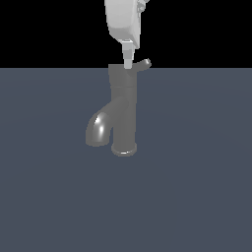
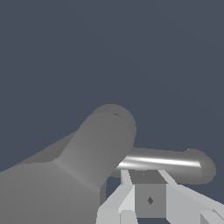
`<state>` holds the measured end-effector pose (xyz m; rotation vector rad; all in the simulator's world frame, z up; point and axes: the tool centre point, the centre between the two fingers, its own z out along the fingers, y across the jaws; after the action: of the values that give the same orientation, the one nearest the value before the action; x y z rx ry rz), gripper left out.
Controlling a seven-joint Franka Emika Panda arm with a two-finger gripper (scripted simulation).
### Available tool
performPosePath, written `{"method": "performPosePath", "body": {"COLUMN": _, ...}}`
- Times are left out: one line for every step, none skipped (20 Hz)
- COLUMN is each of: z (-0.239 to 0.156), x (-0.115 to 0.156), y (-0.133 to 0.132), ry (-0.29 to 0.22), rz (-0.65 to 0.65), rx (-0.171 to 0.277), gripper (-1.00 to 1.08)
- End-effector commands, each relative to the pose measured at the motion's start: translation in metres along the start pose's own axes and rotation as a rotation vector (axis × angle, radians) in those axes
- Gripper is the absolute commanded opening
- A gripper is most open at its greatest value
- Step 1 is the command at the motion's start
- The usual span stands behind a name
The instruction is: Turn on the faucet by rotating a designated handle.
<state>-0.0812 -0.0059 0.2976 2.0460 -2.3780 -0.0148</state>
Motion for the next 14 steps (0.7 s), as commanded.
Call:
{"method": "performPosePath", "body": {"z": 0.0, "x": 0.008, "y": -0.009, "ry": 0.0, "rz": 0.012, "rx": 0.006, "gripper": -1.0}}
{"method": "performPosePath", "body": {"z": 0.0, "x": 0.01, "y": -0.012, "ry": 0.0, "rz": 0.014, "rx": 0.006, "gripper": -1.0}}
{"method": "performPosePath", "body": {"z": 0.0, "x": 0.012, "y": -0.014, "ry": 0.0, "rz": 0.017, "rx": 0.006, "gripper": -1.0}}
{"method": "performPosePath", "body": {"z": 0.0, "x": 0.014, "y": -0.017, "ry": 0.0, "rz": 0.019, "rx": 0.007, "gripper": -1.0}}
{"method": "performPosePath", "body": {"z": 0.0, "x": 0.016, "y": -0.019, "ry": 0.0, "rz": 0.022, "rx": 0.007, "gripper": -1.0}}
{"method": "performPosePath", "body": {"z": 0.0, "x": 0.018, "y": -0.022, "ry": 0.0, "rz": 0.024, "rx": 0.007, "gripper": -1.0}}
{"method": "performPosePath", "body": {"z": 0.0, "x": 0.02, "y": -0.024, "ry": 0.0, "rz": 0.027, "rx": 0.007, "gripper": -1.0}}
{"method": "performPosePath", "body": {"z": 0.0, "x": 0.022, "y": -0.027, "ry": 0.0, "rz": 0.029, "rx": 0.007, "gripper": -1.0}}
{"method": "performPosePath", "body": {"z": 0.0, "x": 0.024, "y": -0.029, "ry": 0.001, "rz": 0.031, "rx": 0.008, "gripper": -1.0}}
{"method": "performPosePath", "body": {"z": 0.0, "x": 0.026, "y": -0.031, "ry": 0.001, "rz": 0.033, "rx": 0.008, "gripper": -1.0}}
{"method": "performPosePath", "body": {"z": 0.0, "x": 0.028, "y": -0.034, "ry": 0.001, "rz": 0.036, "rx": 0.008, "gripper": -1.0}}
{"method": "performPosePath", "body": {"z": 0.0, "x": 0.03, "y": -0.036, "ry": 0.001, "rz": 0.038, "rx": 0.008, "gripper": -1.0}}
{"method": "performPosePath", "body": {"z": 0.0, "x": 0.032, "y": -0.038, "ry": 0.001, "rz": 0.04, "rx": 0.008, "gripper": -1.0}}
{"method": "performPosePath", "body": {"z": 0.0, "x": 0.034, "y": -0.04, "ry": 0.001, "rz": 0.042, "rx": 0.008, "gripper": -1.0}}
